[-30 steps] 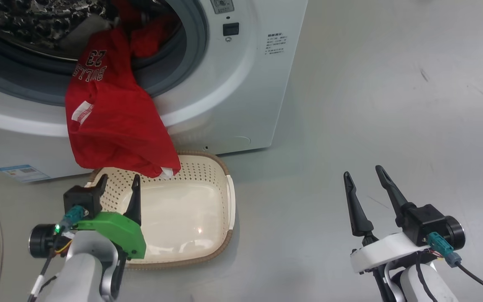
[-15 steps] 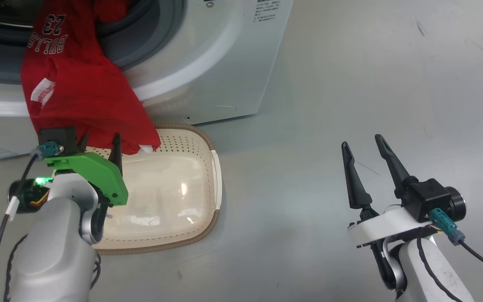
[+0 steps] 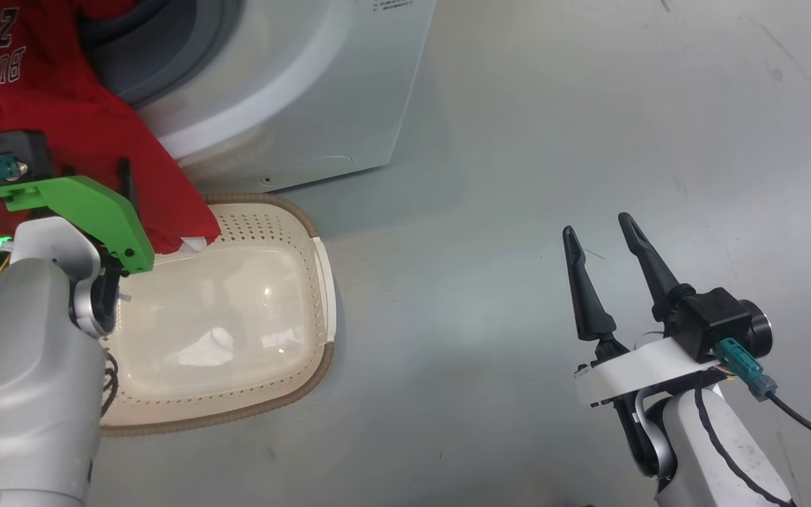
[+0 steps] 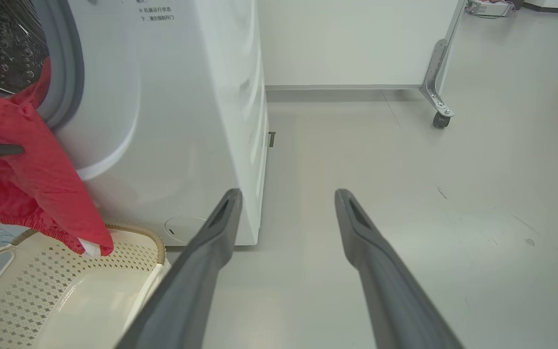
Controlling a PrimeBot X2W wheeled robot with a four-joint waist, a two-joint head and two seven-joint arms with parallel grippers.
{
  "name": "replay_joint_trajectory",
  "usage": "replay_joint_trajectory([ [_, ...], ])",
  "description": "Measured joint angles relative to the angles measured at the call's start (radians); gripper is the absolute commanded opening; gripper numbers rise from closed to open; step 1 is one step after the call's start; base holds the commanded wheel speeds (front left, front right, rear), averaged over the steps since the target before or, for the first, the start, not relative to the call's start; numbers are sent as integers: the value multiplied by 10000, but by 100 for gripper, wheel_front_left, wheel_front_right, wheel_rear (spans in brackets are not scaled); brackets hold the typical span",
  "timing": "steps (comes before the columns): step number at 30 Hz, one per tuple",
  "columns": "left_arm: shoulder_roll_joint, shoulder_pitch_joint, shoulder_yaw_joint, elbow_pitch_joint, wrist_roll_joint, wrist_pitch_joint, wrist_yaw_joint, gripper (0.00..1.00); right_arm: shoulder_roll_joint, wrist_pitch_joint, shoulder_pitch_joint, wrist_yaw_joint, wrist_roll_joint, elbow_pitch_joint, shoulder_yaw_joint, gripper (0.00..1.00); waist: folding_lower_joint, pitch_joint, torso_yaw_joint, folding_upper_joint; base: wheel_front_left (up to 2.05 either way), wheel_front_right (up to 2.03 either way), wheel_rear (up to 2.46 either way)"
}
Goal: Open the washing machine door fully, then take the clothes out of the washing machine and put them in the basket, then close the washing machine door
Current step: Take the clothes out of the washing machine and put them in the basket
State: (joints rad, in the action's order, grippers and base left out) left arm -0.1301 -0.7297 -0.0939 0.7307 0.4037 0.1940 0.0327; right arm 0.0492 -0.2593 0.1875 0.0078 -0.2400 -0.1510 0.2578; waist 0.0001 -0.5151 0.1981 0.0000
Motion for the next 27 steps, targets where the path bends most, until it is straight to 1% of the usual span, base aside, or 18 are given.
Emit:
replay_joint_trajectory([
  [8, -77, -594, 259, 453, 29, -19, 245, 100, -4, 0, 200, -2, -255, -17, 198, 100, -1, -225, 280, 0, 0, 0, 0],
  [10, -69, -779, 272, 593, 29, -115, 251, 100, -6, 0, 221, -8, -326, -17, 215, 100, -1, -280, 337, 0, 0, 0, 0],
  [11, -69, -833, 278, 652, 29, -119, 257, 96, -2, 0, 247, -8, -337, -15, 232, 100, -1, -302, 358, 0, 0, 0, 0],
  [12, -69, -881, 278, 715, 29, -128, 305, 72, -4, 0, 281, -17, -341, -15, 249, 100, 0, -322, 380, 0, 0, 0, 0],
  [13, -61, -914, 276, 780, 29, -203, 326, 33, -8, 0, 309, -19, -341, -13, 249, 100, -1, -340, 397, 0, 0, 0, 0],
  [14, -52, -920, 276, 840, 29, -238, 326, 0, -8, 0, 320, -27, -343, -13, 249, 100, 0, -354, 408, 0, 0, 0, 0],
  [16, -17, -921, 274, 1011, 29, -320, 326, 0, -8, 0, 320, -35, -407, -13, 249, 100, -1, -375, 417, 0, 0, 0, 0],
  [17, -2, -921, 274, 1060, 29, -370, 326, 0, -8, 0, 321, -102, -428, -13, 251, 100, 0, -383, 417, 0, 0, 0, 0],
  [22, 84, -922, 176, 1174, 8, -767, 307, 0, -2, 0, 376, -105, -428, -6, 242, 100, -1, -411, 348, 0, 0, 0, 0],
  [25, 123, -918, 71, 1235, -15, -1043, 142, 0, -13, 0, 405, -117, -426, 2, 203, 100, -1, -414, 274, 0, 0, 0, 0],
  [27, 136, -908, -81, 1233, -155, -1294, 117, 0, -8, 0, 406, -121, -424, 2, 180, 100, -1, -411, 194, 0, 0, 0, 0],
])
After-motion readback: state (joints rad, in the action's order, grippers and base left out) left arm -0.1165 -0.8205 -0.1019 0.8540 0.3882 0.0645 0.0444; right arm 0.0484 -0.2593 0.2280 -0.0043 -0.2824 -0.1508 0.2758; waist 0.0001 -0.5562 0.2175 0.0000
